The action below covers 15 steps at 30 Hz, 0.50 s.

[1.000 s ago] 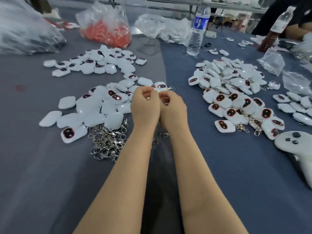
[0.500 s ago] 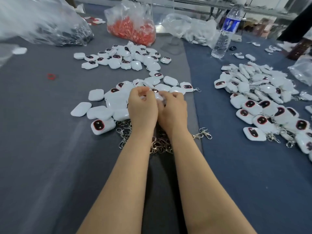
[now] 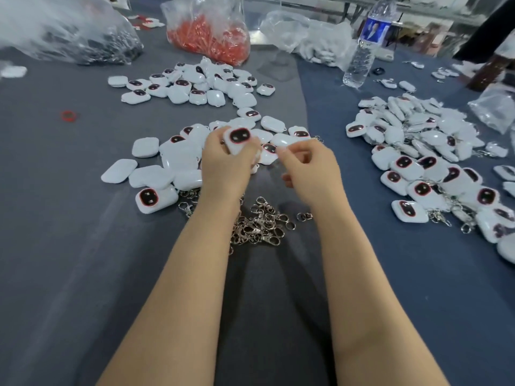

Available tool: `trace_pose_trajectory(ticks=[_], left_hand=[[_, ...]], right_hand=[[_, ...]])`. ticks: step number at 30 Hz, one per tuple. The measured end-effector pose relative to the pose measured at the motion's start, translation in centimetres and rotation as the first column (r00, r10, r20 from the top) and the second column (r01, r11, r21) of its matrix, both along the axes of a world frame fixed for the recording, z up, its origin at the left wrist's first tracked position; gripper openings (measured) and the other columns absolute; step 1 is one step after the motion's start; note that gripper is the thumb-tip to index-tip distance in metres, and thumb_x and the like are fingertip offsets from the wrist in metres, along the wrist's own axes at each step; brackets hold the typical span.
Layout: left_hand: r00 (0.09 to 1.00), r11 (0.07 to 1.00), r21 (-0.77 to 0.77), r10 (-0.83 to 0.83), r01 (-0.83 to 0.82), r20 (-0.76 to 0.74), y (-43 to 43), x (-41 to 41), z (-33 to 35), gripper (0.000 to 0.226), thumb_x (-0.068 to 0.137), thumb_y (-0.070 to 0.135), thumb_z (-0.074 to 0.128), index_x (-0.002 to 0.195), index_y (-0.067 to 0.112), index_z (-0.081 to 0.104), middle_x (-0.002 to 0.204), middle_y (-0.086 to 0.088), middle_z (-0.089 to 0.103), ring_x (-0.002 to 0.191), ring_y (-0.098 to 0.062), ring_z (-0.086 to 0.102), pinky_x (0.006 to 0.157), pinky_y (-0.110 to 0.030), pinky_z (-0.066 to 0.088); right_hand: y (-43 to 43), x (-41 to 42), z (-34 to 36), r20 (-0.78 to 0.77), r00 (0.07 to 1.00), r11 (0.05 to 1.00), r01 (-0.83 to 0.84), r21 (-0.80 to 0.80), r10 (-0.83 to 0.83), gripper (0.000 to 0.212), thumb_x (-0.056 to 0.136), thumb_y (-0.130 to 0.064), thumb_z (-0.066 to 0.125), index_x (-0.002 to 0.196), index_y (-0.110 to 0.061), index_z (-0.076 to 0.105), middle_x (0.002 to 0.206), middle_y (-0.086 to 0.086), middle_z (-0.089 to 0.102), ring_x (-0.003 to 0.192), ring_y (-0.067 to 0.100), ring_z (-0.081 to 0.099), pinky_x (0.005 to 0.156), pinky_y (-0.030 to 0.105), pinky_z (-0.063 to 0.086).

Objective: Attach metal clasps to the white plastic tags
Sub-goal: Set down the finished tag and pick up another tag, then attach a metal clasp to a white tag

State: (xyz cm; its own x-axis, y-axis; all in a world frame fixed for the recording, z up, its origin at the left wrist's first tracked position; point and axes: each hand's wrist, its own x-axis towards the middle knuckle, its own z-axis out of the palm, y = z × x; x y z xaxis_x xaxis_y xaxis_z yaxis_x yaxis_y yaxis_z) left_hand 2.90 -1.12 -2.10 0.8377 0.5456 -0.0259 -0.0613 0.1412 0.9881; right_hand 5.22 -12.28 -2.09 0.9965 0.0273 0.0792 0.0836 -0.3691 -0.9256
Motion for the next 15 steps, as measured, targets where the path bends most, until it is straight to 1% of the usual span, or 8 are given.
trace_pose_trajectory(ticks=[1, 2, 3, 5, 7, 10, 13, 15], left_hand=[[1.0, 0.985, -0.171, 0.015, -0.01, 0.027, 0.3, 0.0, 0.2, 0.016, 0.087, 0.014, 0.066, 0.101, 0.011, 0.059, 0.089, 0.001, 0.063, 0.084, -0.012, 0.064, 0.077, -0.023, 0.056], [0.998, 0.955, -0.296, 0.041, -0.027, 0.042, 0.6, -0.1, 0.4, 0.008, 0.088, 0.017, 0.065, 0.091, 0.012, 0.059, 0.083, 0.0, 0.063, 0.079, -0.012, 0.064, 0.07, -0.02, 0.056], [0.997, 0.932, -0.358, 0.071, -0.056, 0.028, 0.9, -0.1, 0.5, 0.01, 0.089, 0.022, 0.064, 0.085, 0.015, 0.059, 0.078, 0.001, 0.06, 0.073, -0.01, 0.061, 0.063, -0.018, 0.055], [0.996, 0.893, -0.442, 0.09, -0.089, -0.02, 1.4, 0.0, 0.4, 0.016, 0.09, 0.035, 0.061, 0.085, 0.019, 0.058, 0.075, 0.002, 0.054, 0.06, -0.005, 0.051, 0.051, -0.016, 0.046], [0.998, 0.824, -0.563, 0.061, -0.067, -0.029, 1.6, 0.1, 0.4, 0.019, 0.092, 0.035, 0.058, 0.084, 0.018, 0.057, 0.074, 0.001, 0.049, 0.048, -0.004, 0.044, 0.044, -0.015, 0.038], [0.999, 0.712, -0.701, 0.052, -0.039, -0.002, 1.5, 0.2, 0.4, 0.019, 0.093, 0.024, 0.055, 0.079, 0.012, 0.056, 0.071, -0.002, 0.05, 0.042, -0.006, 0.044, 0.04, -0.016, 0.039], [0.999, 0.732, -0.68, 0.036, -0.033, -0.01, 1.5, 0.3, 0.1, 0.013, 0.094, 0.018, 0.056, 0.086, 0.009, 0.057, 0.082, -0.006, 0.057, 0.046, -0.005, 0.056, 0.044, -0.015, 0.046], [0.999, 0.755, -0.655, 0.032, -0.031, -0.01, 1.5, 0.2, 0.1, 0.011, 0.093, 0.012, 0.056, 0.1, 0.003, 0.057, 0.103, -0.013, 0.06, 0.056, -0.008, 0.064, 0.048, -0.016, 0.05]], right_hand=[[-0.1, 0.0, 0.0, -0.031, 0.997, 0.982, -0.08, -0.171, 0.076, 0.02, 0.083, -0.041, 0.068, 0.087, -0.023, 0.059, 0.078, -0.008, 0.061, 0.073, 0.013, 0.061, 0.066, 0.029, 0.05], [-0.1, -0.2, 0.1, -0.091, 0.981, 0.922, -0.191, -0.337, 0.17, 0.027, 0.079, -0.046, 0.07, 0.089, -0.023, 0.06, 0.08, -0.009, 0.06, 0.075, 0.011, 0.059, 0.063, 0.027, 0.047], [0.1, -0.5, 0.1, -0.166, 0.954, 0.834, -0.299, -0.464, 0.249, 0.034, 0.076, -0.049, 0.073, 0.091, -0.022, 0.059, 0.083, -0.01, 0.06, 0.077, 0.01, 0.059, 0.064, 0.027, 0.046], [0.5, -1.2, 0.3, -0.262, 0.907, 0.688, -0.42, -0.591, 0.329, 0.039, 0.073, -0.046, 0.076, 0.097, -0.022, 0.056, 0.085, -0.009, 0.058, 0.084, 0.014, 0.058, 0.07, 0.03, 0.047], [0.9, -1.7, 0.4, -0.252, 0.897, 0.612, -0.434, -0.662, 0.363, 0.035, 0.078, -0.037, 0.074, 0.101, -0.019, 0.055, 0.088, -0.006, 0.057, 0.091, 0.019, 0.057, 0.073, 0.031, 0.046], [1.6, -1.7, 0.1, -0.183, 0.916, 0.632, -0.382, -0.675, 0.358, 0.022, 0.085, -0.029, 0.068, 0.1, -0.015, 0.06, 0.1, 0.004, 0.064, 0.096, 0.023, 0.059, 0.078, 0.032, 0.048], [1.7, -1.5, -0.5, -0.096, 0.96, 0.705, -0.259, -0.661, 0.263, 0.017, 0.092, -0.024, 0.058, 0.103, -0.011, 0.058, 0.107, 0.007, 0.062, 0.1, 0.026, 0.057, 0.08, 0.032, 0.046], [1.4, -1.2, -0.6, -0.052, 0.975, 0.738, -0.2, -0.645, 0.218, 0.017, 0.094, -0.022, 0.054, 0.104, -0.009, 0.057, 0.107, 0.008, 0.061, 0.1, 0.025, 0.056, 0.076, 0.03, 0.042]])
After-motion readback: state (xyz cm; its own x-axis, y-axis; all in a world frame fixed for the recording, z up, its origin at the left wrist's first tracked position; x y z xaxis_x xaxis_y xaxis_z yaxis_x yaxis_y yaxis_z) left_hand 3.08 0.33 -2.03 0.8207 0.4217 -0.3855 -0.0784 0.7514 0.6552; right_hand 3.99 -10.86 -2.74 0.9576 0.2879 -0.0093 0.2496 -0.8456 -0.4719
